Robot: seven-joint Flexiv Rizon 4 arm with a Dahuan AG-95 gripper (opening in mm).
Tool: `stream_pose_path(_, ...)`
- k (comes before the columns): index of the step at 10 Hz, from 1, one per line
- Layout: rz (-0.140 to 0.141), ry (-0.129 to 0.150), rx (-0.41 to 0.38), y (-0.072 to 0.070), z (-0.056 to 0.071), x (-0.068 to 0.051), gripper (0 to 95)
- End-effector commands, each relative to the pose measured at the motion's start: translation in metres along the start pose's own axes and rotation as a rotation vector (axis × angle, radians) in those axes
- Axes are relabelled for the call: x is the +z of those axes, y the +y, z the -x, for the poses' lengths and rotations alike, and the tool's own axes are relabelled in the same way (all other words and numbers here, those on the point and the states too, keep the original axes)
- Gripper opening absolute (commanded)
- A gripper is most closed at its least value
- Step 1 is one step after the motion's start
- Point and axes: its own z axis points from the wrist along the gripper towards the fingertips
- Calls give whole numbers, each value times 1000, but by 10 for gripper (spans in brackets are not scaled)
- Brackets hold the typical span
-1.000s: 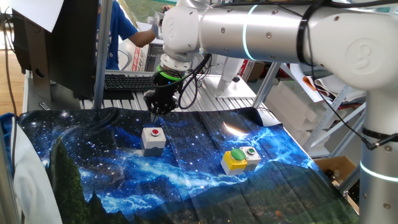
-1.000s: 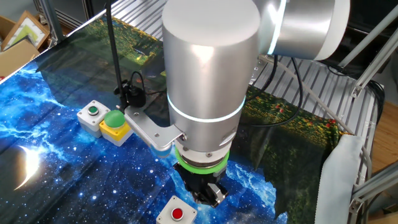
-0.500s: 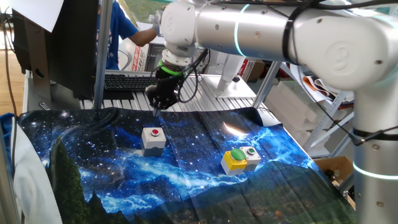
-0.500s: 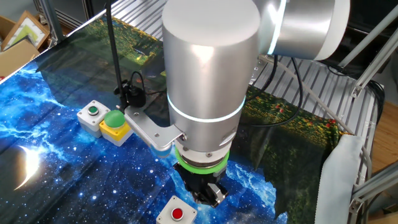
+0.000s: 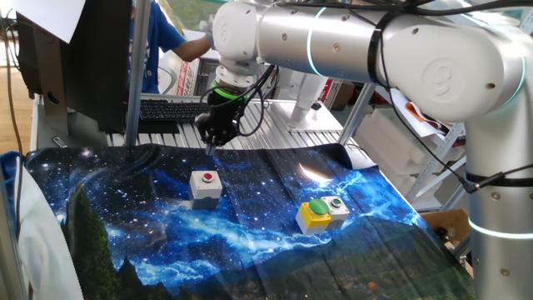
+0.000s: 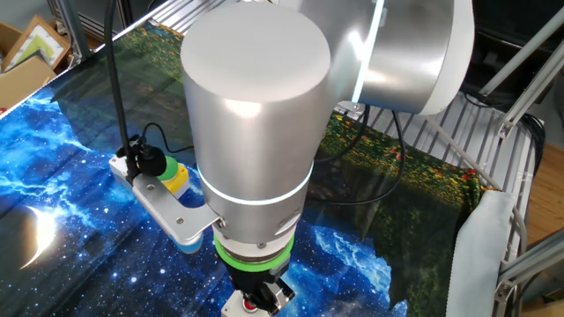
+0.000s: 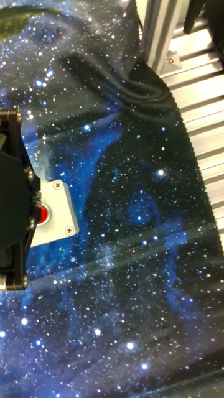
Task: Press three buttons from left to right in sequence
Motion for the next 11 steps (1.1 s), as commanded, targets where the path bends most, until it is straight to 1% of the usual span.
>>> stream_pose_path(1,-5,-3,1,0,0,2,0)
stream_pose_path(2,-8,-1,-6,0,0,3,0)
stream_pose_path(3,-20,-6,0,0,0,4,0)
stream_pose_path(4,-27,-8,0,-2,1,4,190)
stream_pose_path(6,-27,-10,0,-7,4,7,570)
stream_pose_path(10,-30,-15,-1,-12,6,11,570)
stream_pose_path(11,-35,-16,-1,-12,6,13,570)
